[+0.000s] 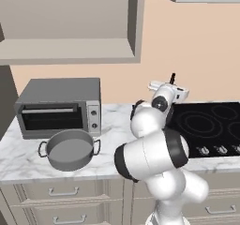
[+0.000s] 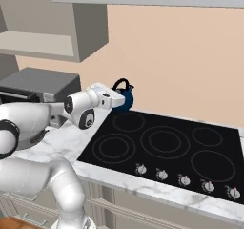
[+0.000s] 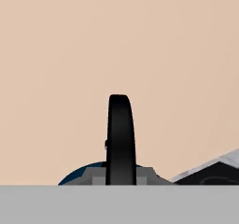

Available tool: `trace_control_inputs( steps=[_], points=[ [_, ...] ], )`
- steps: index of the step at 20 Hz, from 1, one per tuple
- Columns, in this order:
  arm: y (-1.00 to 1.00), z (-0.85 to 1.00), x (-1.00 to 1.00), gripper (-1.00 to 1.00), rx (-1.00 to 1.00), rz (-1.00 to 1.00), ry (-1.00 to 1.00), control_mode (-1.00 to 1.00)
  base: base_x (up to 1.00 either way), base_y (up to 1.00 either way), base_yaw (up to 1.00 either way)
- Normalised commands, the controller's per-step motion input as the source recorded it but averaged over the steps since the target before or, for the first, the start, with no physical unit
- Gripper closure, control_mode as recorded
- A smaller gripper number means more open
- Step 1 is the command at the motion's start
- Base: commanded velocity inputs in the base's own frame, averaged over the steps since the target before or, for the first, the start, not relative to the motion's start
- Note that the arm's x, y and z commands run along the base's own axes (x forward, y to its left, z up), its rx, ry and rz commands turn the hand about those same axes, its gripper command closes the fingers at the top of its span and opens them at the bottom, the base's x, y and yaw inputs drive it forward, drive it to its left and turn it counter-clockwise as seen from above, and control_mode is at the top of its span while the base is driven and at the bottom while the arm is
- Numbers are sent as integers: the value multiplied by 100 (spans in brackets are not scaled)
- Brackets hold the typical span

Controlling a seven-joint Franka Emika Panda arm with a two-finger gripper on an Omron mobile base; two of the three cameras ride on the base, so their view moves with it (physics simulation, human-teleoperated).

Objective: Pick the kettle from the cabinet and place it on a stove burner. Then pick the pot from the counter and place it on another stove burner. Finally, turn both burners on.

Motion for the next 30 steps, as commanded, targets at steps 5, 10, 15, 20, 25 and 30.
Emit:
trace_control_inputs(
  steps=[5, 10, 15, 20, 25, 30],
  points=[
    [0, -25, 16, 100, 1, 0, 0, -100, 0, 0, 0],
    [0, -29, 13, 100, 1, 0, -2, -100, 0, 0, 0],
    [0, -25, 0, 100, 0, 0, -1, -100, 0, 0, 0],
    [0, -27, 0, 100, 0, 0, 0, -100, 0, 0, 0],
    [-5, -23, 0, 100, 0, 0, 0, -100, 0, 0, 0],
    [-11, -27, 0, 100, 0, 0, -1, -100, 0, 0, 0]
  ],
)
